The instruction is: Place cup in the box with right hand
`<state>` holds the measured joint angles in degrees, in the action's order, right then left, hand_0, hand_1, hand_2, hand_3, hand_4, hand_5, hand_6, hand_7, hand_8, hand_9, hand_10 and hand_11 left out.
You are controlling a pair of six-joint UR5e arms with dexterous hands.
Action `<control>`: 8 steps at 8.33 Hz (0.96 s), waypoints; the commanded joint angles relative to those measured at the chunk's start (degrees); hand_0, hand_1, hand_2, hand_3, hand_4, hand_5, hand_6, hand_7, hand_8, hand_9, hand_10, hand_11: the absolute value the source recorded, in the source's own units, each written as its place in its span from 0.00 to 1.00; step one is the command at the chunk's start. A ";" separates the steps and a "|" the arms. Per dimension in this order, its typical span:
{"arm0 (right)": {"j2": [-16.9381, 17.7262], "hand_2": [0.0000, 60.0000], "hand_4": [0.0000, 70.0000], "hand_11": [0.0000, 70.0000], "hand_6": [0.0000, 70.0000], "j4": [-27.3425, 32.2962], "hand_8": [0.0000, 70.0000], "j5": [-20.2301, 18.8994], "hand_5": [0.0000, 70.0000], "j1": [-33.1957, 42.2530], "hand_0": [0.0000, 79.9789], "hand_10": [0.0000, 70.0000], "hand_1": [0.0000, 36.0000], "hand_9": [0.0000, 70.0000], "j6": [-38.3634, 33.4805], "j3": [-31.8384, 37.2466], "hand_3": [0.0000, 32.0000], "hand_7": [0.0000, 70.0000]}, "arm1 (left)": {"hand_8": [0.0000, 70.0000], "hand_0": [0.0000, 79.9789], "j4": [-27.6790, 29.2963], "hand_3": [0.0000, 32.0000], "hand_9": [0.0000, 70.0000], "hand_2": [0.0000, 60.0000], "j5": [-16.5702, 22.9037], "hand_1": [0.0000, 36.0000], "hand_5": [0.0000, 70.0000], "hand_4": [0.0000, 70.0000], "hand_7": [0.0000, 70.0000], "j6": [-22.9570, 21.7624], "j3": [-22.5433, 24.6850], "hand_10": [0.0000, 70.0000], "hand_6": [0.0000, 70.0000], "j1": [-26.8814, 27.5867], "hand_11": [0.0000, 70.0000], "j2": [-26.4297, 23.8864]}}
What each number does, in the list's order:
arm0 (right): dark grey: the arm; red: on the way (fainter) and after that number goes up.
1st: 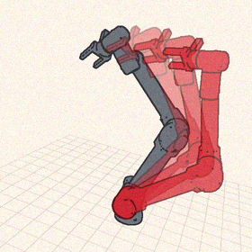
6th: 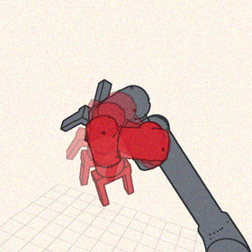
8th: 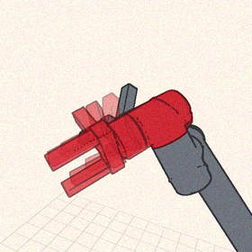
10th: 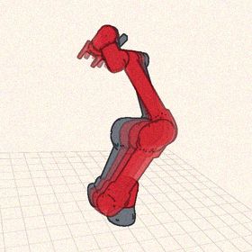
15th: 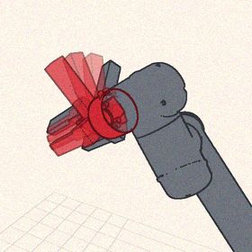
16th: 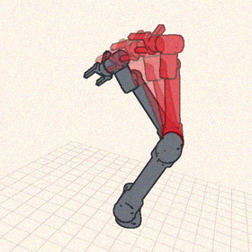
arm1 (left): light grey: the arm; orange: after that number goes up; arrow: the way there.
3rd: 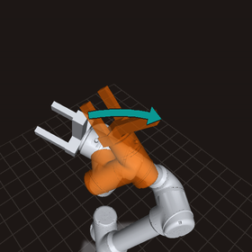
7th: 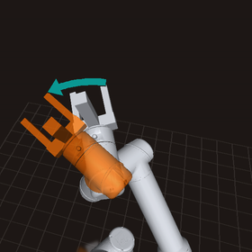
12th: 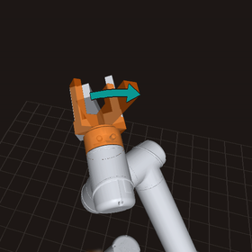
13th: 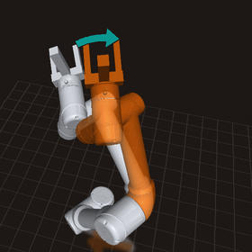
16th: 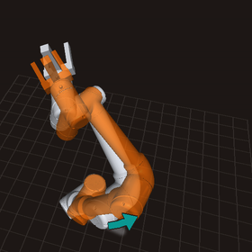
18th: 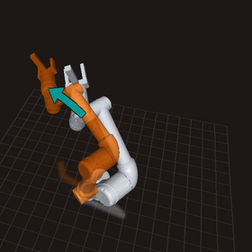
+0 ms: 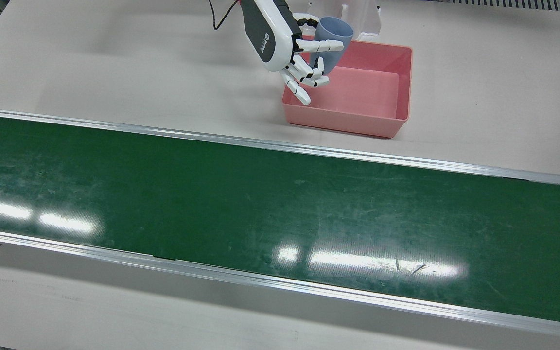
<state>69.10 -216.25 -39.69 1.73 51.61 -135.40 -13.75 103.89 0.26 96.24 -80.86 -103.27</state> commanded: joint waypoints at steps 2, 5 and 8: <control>1.29 0.00 0.67 0.00 0.08 -0.14 0.05 -0.91 0.00 0.29 0.59 0.00 0.00 0.17 -1.24 -1.44 0.00 0.45 | 0.00 0.00 -0.05 0.00 0.00 0.00 0.00 0.00 0.00 0.00 0.00 0.00 0.00 0.00 0.00 0.00 0.00 0.00; 8.92 0.68 0.57 0.05 0.14 -0.75 0.12 -4.75 0.13 7.80 0.97 0.00 1.00 0.25 -5.27 -10.37 0.00 0.51 | 0.00 0.00 -0.05 0.00 0.00 0.00 0.00 0.00 0.00 0.00 0.00 0.00 0.00 0.00 0.00 0.00 0.00 0.00; 15.87 0.94 0.61 0.09 0.13 -0.67 0.13 -5.57 0.18 26.24 1.00 0.02 1.00 0.24 -20.88 -9.82 0.00 0.44 | 0.00 0.00 0.04 0.00 0.00 0.00 0.00 0.00 0.00 0.00 0.00 0.00 0.00 0.00 0.00 0.00 0.00 0.00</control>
<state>80.65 -216.99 -44.54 15.33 41.01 -146.62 -13.74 103.89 0.26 96.24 -80.86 -103.27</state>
